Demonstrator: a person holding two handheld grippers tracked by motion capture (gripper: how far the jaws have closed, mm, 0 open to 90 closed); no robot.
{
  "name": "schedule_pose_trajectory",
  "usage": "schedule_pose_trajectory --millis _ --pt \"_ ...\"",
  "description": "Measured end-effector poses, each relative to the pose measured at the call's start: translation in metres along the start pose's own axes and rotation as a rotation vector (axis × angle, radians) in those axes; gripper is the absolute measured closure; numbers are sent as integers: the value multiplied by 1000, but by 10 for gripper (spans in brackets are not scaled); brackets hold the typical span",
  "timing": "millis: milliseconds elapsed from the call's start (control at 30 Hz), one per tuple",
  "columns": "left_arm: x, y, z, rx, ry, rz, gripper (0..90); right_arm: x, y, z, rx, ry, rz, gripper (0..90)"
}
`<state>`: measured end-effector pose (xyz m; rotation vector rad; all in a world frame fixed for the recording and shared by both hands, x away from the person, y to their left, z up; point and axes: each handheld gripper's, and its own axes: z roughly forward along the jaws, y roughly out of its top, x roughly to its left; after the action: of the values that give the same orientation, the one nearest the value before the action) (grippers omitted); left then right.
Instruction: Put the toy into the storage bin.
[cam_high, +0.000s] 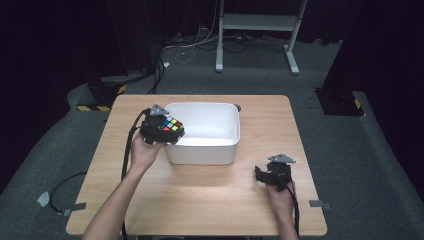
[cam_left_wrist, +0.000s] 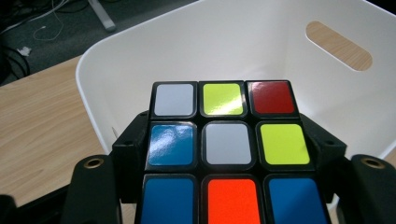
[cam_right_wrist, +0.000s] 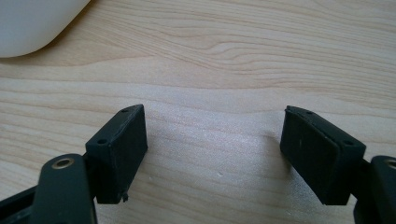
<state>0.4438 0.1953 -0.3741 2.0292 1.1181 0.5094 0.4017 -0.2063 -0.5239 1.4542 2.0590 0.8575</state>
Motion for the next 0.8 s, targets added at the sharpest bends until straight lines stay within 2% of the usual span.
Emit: schedule_pose_trajectory --millis 800 --pt "-2 -8 6 25 5 -1 336 0 0 0 0 0 1 226"
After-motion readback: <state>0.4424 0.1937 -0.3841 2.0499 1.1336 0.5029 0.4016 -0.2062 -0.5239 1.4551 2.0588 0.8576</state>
